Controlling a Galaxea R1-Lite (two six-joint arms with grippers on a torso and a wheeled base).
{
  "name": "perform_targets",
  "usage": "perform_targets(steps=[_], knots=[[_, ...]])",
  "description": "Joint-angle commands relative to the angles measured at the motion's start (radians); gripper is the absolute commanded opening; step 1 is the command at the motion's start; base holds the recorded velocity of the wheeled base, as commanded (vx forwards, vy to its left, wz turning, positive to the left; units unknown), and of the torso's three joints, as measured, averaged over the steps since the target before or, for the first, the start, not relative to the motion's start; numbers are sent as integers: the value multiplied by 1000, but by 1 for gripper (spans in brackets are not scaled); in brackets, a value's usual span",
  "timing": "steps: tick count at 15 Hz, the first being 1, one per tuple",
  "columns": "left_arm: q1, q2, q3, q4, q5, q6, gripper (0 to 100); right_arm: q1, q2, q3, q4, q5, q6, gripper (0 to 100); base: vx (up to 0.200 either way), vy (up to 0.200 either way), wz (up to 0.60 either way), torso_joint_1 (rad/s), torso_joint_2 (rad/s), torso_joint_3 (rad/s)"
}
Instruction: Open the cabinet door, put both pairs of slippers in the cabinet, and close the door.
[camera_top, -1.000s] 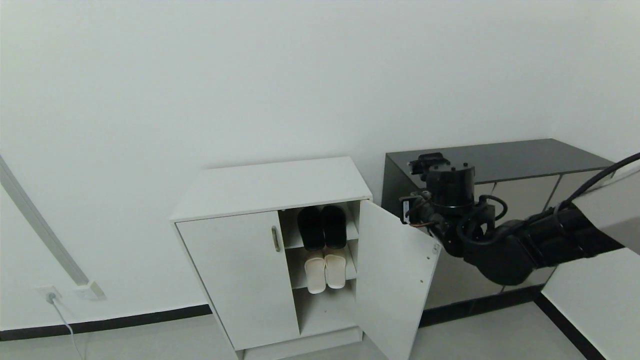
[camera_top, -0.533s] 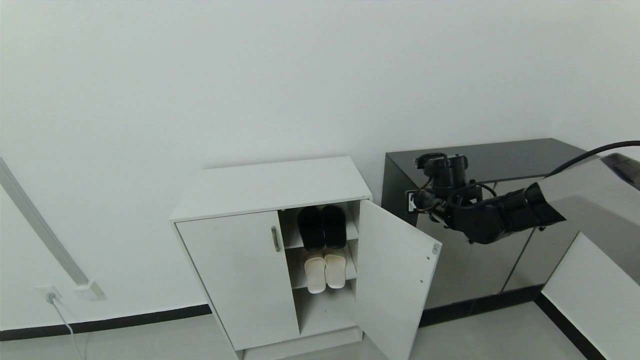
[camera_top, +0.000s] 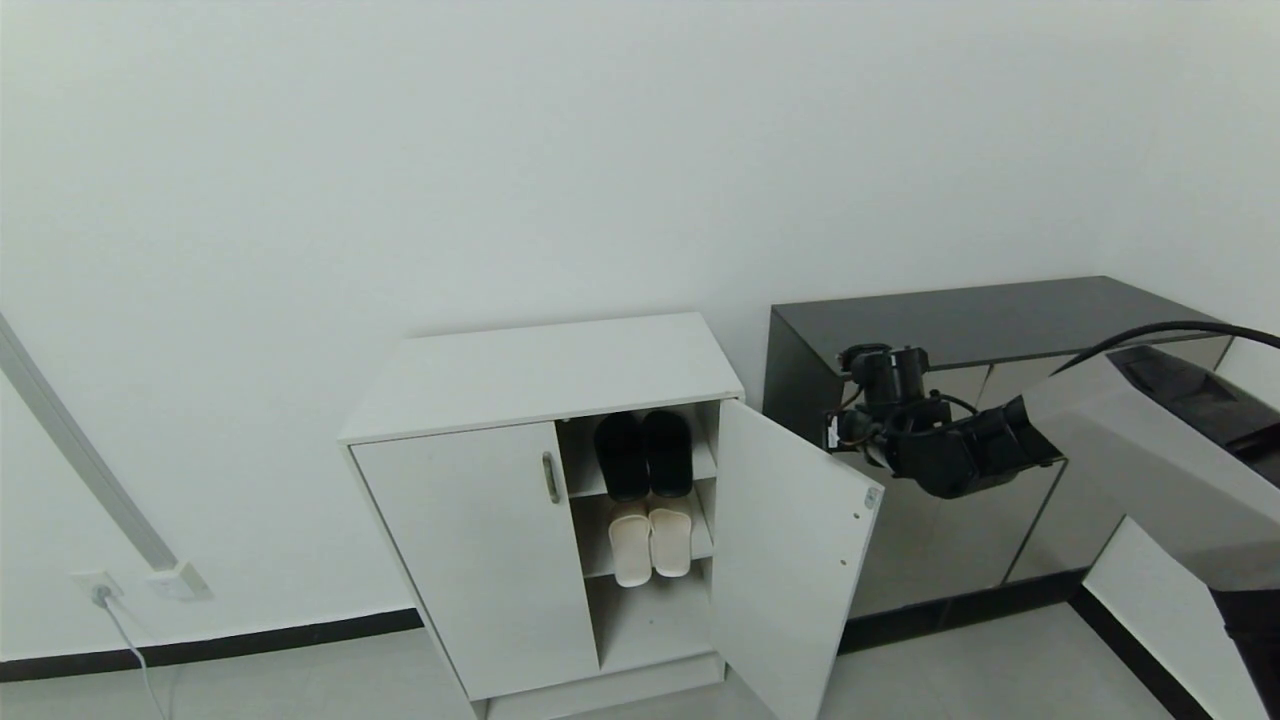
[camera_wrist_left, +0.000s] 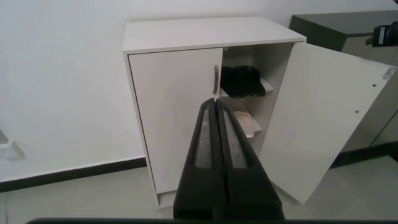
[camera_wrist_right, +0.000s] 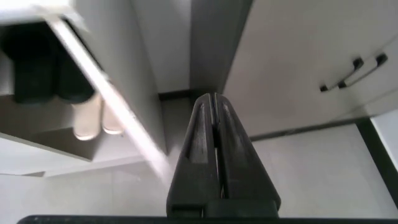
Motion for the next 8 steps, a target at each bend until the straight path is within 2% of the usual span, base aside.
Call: perform_targets(steps=[1, 8], knots=[[-1, 1, 0, 1, 1, -1, 0, -3, 16, 13, 0, 0, 0, 0, 0, 0, 0, 0, 0, 0], [0, 1, 0, 1, 1, -1, 0, -3, 10, 73, 0, 0, 0, 0, 0, 0, 0, 0, 0, 0]])
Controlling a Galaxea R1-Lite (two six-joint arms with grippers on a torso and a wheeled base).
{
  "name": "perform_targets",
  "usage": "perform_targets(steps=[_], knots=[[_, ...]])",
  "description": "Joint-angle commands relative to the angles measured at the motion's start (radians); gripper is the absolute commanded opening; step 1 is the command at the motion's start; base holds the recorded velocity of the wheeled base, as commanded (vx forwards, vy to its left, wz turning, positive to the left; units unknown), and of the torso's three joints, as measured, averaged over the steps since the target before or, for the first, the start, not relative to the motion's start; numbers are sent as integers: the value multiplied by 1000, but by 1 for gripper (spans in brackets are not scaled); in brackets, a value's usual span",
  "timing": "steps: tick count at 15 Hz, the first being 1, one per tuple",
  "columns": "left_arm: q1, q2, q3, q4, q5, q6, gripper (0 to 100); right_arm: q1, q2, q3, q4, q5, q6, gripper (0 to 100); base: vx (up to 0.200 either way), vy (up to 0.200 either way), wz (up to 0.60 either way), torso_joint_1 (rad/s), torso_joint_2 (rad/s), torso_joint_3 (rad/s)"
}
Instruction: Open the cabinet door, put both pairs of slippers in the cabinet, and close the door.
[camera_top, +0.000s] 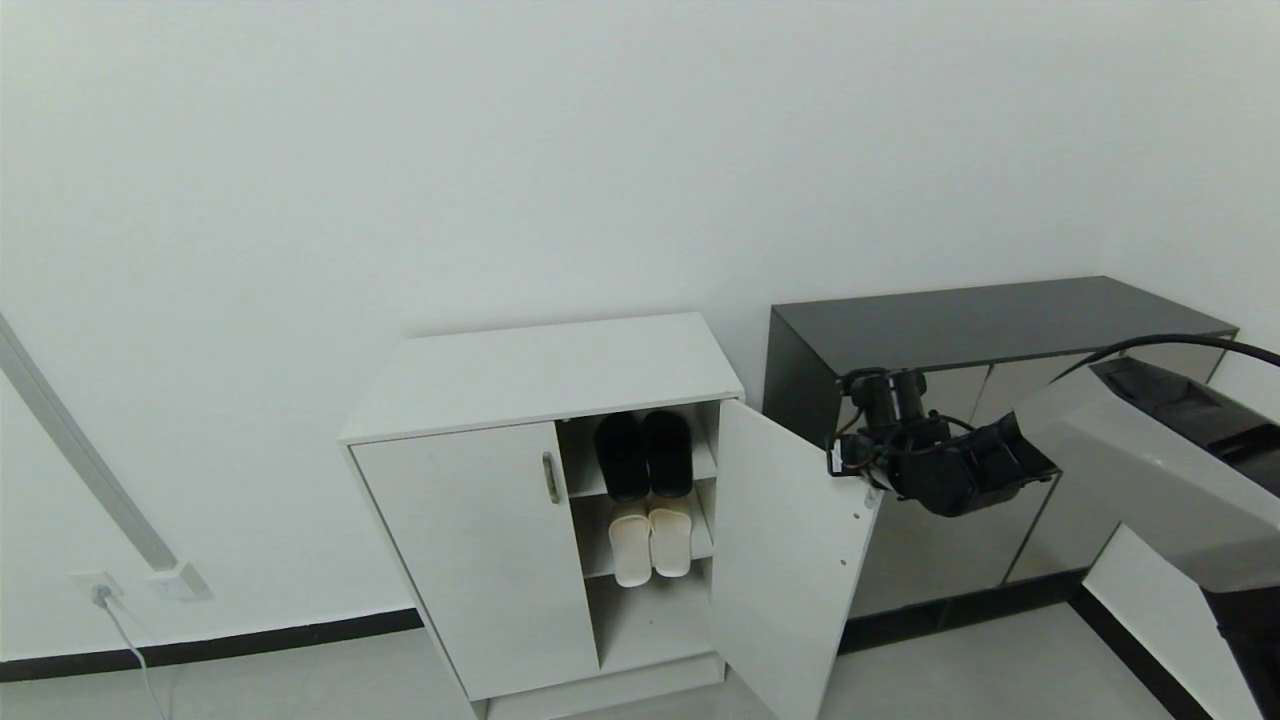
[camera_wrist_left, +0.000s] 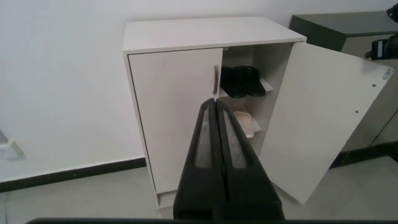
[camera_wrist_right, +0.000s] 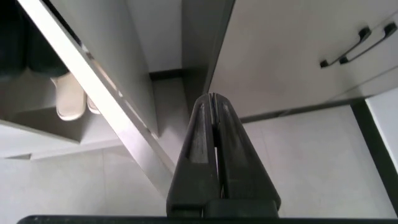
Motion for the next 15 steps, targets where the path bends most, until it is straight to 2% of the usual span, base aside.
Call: perform_targets(steps=[1, 7, 14, 15], knots=[[0, 1, 0, 0, 0, -1, 0, 1, -9, 17, 1, 0, 0, 0, 0, 0, 0, 0, 0, 0], [1, 1, 0, 0, 0, -1, 0, 53, -83, 106, 18, 2, -6, 0, 0, 0, 0, 0, 0, 0], [1, 1, 0, 0, 0, -1, 0, 234, -250, 293, -16, 25, 1, 0, 0, 0, 0, 0, 0, 0], [1, 1, 0, 0, 0, -1, 0, 246, -281, 340, -79, 78, -5, 0, 0, 0, 0, 0, 0, 0]])
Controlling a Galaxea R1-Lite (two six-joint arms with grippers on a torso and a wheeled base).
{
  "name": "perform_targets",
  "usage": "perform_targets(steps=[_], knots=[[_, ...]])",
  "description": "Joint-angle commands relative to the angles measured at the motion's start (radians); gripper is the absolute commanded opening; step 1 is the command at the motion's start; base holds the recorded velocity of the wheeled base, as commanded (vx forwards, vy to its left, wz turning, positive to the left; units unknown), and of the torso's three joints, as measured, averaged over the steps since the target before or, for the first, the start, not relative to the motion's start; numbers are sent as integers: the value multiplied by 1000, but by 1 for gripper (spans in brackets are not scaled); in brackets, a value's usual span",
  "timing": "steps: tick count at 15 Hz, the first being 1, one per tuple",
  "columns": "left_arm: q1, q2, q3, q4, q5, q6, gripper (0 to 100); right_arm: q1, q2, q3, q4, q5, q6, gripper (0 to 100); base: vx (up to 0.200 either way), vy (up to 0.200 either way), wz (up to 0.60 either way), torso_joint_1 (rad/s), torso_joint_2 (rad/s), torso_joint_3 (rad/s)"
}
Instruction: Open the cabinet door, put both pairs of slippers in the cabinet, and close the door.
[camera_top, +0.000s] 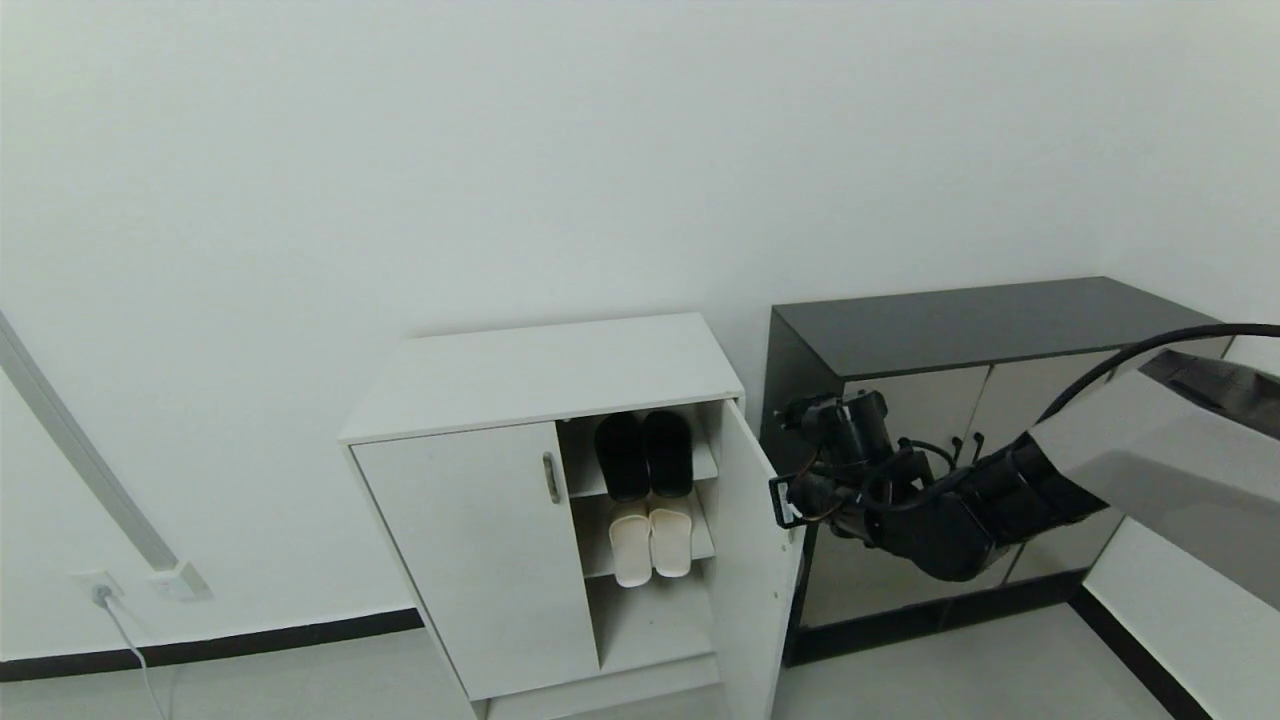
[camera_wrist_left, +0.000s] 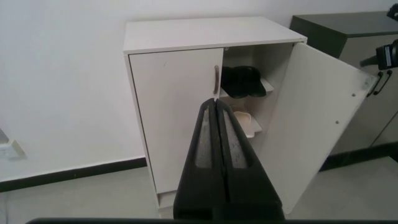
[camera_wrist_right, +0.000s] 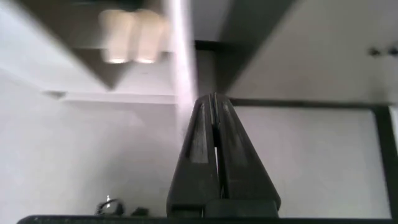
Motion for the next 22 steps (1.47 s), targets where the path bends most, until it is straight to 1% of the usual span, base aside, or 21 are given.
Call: perform_targets(steps=[1, 3, 5, 7, 10, 11, 13, 14, 18, 20, 22], knots=[[0, 1, 0, -1, 0, 0, 0, 30, -71, 90, -126, 56, -32, 0, 0, 0, 0, 0, 0, 0], [0, 1, 0, 0, 0, 0, 0, 30, -71, 150, -216, 62, -107, 0, 0, 0, 0, 0, 0, 0], [0, 1, 0, 0, 0, 0, 0, 48, -65, 185, -272, 64, -118, 0, 0, 0, 0, 0, 0, 0], [-1, 1, 0, 0, 0, 0, 0, 63, -68, 193, -276, 60, -118, 0, 0, 0, 0, 0, 0, 0], [-1, 1, 0, -1, 0, 0, 0, 80, -71, 216, -279, 67, -116, 0, 0, 0, 600, -2, 2, 5], [0, 1, 0, 0, 0, 0, 0, 79, -71, 219, -292, 88, -116, 0, 0, 0, 600, 2, 2, 7], [0, 1, 0, 0, 0, 0, 0, 77, -79, 247, -333, 122, -118, 0, 0, 0, 0, 25, 4, -1], [0, 1, 0, 0, 0, 0, 0, 77, -82, 251, -344, 122, -118, 0, 0, 0, 0, 0, 0, 0], [0, 1, 0, 0, 0, 0, 0, 54, -151, 306, -325, 116, -118, 0, 0, 0, 0, 0, 0, 0], [0, 1, 0, 0, 0, 0, 0, 42, -180, 369, -295, 116, -118, 0, 0, 0, 0, 0, 0, 0], [0, 1, 0, 0, 0, 3, 0, 36, -182, 438, -301, 120, -116, 0, 200, 0, 0, 2, 5, 5]])
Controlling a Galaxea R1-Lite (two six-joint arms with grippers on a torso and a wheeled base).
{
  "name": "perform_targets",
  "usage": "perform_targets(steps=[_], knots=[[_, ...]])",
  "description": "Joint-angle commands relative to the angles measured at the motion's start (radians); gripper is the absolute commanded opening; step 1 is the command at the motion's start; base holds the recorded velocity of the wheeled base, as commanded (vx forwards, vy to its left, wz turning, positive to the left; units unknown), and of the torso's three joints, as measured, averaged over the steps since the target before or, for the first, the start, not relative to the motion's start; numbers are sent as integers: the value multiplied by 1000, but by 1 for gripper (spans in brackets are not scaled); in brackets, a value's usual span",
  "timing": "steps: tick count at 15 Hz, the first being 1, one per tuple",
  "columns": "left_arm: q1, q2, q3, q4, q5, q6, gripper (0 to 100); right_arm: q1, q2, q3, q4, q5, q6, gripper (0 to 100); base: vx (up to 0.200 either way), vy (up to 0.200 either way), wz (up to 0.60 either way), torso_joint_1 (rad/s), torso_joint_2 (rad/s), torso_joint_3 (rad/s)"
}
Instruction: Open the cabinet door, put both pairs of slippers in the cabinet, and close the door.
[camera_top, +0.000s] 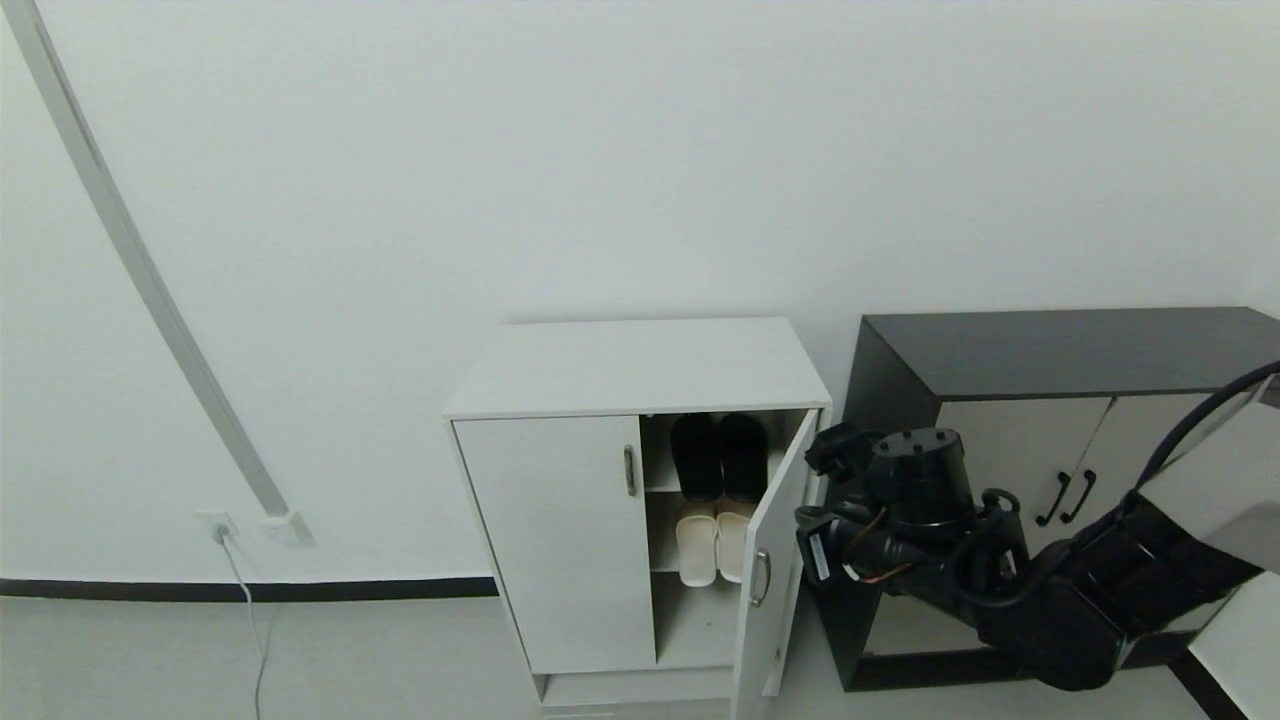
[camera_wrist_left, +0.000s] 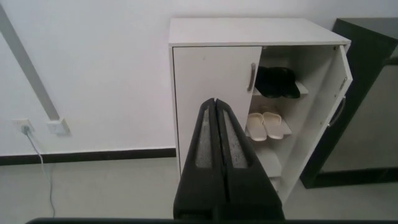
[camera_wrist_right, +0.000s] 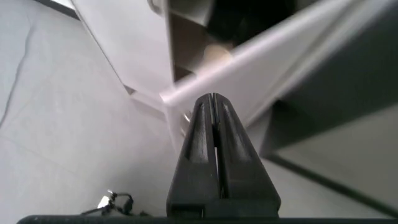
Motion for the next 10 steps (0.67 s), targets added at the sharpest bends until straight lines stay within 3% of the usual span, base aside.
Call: perform_targets(steps=[1, 3, 10], knots=[[-1, 1, 0, 0, 0, 0, 0, -8, -15, 68, -3, 5, 1, 0, 200, 0, 0, -12, 2, -2], [0, 1, 0, 0, 0, 0, 0, -8, -8, 93, -3, 5, 3, 0, 200, 0, 0, -5, -2, 2], [0, 1, 0, -2, 0, 0, 0, -8, 120, -27, -2, 19, 11, 0, 0, 0, 0, 0, 0, 0]])
